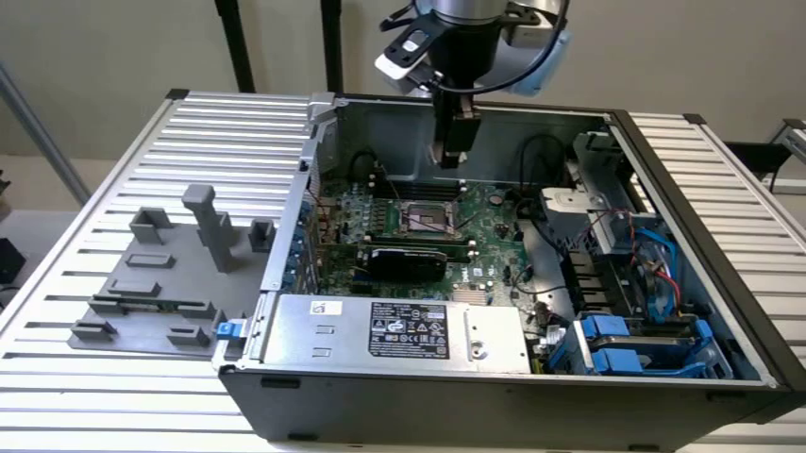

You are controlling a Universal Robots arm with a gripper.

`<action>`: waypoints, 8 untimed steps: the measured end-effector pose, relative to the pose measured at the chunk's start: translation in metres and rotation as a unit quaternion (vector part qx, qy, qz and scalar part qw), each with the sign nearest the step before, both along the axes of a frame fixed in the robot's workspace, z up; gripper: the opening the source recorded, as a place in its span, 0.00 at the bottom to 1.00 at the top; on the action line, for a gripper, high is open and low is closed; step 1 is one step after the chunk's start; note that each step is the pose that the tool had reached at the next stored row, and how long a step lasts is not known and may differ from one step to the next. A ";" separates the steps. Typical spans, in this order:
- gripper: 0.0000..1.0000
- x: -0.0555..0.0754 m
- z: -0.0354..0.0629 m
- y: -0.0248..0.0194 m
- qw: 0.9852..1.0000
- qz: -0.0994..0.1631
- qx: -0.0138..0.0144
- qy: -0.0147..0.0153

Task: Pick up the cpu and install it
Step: 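Place the cpu into insertion slot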

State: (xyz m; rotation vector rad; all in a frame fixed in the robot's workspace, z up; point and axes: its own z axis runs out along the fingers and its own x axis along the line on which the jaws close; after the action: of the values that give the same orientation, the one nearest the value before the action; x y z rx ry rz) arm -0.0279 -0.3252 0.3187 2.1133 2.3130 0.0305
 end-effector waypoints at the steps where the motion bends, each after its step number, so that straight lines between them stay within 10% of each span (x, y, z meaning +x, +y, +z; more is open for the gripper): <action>1: 0.55 0.000 -0.0018 0.0000 1.000 -0.009 0.000 0.000; 8: 0.55 0.000 -0.0144 0.0000 0.998 -0.070 0.000 0.000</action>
State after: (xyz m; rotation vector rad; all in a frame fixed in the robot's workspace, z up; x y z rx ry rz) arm -0.0280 -0.3252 0.3042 2.2693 2.1583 0.0296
